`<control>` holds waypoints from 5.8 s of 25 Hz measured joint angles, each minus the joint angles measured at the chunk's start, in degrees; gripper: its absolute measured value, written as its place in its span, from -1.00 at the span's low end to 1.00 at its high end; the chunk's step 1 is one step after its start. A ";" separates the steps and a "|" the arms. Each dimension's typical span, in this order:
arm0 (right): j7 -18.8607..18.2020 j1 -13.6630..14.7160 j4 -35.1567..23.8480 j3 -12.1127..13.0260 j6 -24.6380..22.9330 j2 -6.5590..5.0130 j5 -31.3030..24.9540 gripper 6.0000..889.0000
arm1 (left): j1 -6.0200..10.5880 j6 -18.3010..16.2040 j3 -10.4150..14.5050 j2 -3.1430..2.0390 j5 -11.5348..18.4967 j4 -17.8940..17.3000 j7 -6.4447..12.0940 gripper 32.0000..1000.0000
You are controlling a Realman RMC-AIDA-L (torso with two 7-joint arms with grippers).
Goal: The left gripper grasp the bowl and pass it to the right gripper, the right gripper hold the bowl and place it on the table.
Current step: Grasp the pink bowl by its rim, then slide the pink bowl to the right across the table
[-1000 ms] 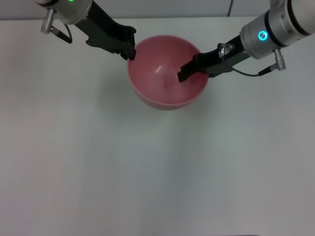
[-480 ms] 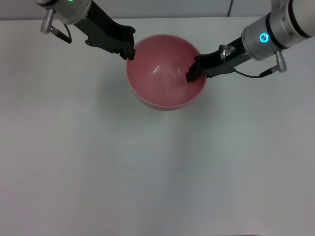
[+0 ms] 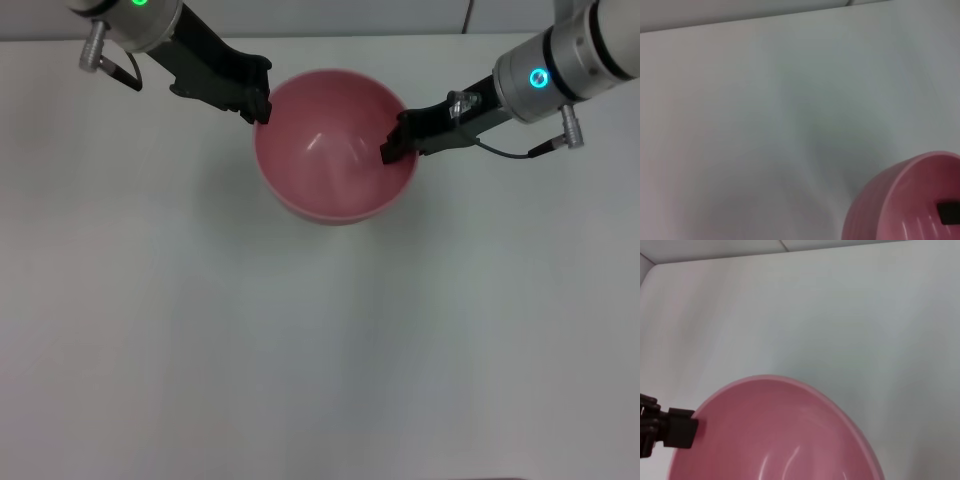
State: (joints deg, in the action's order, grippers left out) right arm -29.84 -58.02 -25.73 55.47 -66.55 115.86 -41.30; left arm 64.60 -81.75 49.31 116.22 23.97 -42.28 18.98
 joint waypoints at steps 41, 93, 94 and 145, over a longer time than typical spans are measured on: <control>-0.05 0.54 0.09 -0.10 0.59 0.06 -1.54 -0.82 | 0.62 -0.30 0.07 -1.00 0.12 2.39 -1.94 -0.02; 0.26 2.24 0.17 -0.98 1.30 -0.15 -1.66 -0.82 | -0.15 -7.65 -3.39 -3.80 0.00 -3.40 -4.88 0.72; 0.26 2.37 0.20 -0.98 1.30 -0.18 -1.66 -0.82 | -0.21 -8.15 -3.51 -3.81 -0.01 -4.05 -4.90 0.72; 4.45 10.21 4.60 -2.01 6.11 -5.03 3.24 -0.81 | -2.46 -11.74 -3.70 -4.33 1.00 -9.34 -6.01 0.72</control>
State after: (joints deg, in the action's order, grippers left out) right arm -25.39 -47.81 -21.13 53.46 -60.44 110.83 -38.06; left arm 62.14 -93.48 45.61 111.88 24.96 -51.61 12.97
